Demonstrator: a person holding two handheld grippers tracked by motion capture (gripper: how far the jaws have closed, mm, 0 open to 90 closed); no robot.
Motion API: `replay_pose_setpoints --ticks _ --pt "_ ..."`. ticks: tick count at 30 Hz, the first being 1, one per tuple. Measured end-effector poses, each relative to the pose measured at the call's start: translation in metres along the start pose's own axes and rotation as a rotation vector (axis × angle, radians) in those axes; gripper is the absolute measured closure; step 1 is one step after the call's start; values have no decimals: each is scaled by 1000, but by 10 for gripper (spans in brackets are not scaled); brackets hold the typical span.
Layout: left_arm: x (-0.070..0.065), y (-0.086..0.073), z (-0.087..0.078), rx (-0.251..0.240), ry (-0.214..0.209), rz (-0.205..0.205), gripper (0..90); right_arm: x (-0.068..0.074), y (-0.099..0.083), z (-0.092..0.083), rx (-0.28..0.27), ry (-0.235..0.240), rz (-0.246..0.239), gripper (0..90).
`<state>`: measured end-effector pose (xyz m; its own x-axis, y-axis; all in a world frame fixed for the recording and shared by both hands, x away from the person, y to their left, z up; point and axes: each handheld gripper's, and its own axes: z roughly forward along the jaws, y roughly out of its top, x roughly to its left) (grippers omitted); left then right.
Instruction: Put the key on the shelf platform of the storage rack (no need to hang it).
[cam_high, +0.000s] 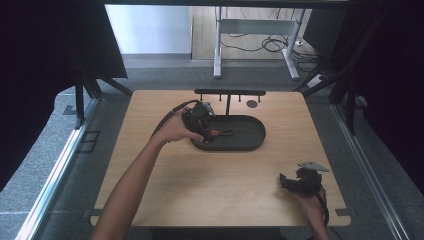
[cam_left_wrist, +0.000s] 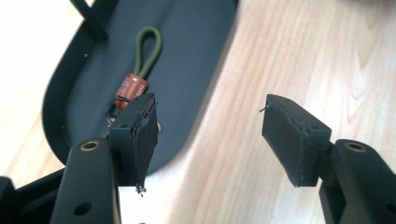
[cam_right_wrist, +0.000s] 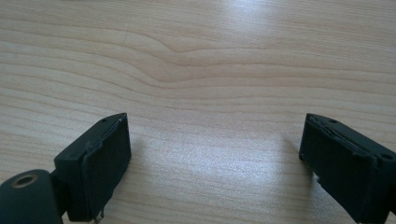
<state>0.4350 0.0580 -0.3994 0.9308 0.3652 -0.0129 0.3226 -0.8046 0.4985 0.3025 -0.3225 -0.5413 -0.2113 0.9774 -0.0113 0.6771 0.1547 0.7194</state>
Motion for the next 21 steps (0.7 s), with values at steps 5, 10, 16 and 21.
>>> replay_pose_setpoints --ticks 5,10,16,21 --pt "-18 -12 -6 -11 9 24 364 0 0 0 0 -2 0 91" --pt "-37 -26 -11 -36 9 36 367 0 0 0 0 -3 2 92" --pt "-57 -44 -11 -43 -1 50 369 0 0 0 -1 -4 1 92" --pt "-69 -62 -9 -38 8 44 370 0 0 0 -1 -4 1 92"
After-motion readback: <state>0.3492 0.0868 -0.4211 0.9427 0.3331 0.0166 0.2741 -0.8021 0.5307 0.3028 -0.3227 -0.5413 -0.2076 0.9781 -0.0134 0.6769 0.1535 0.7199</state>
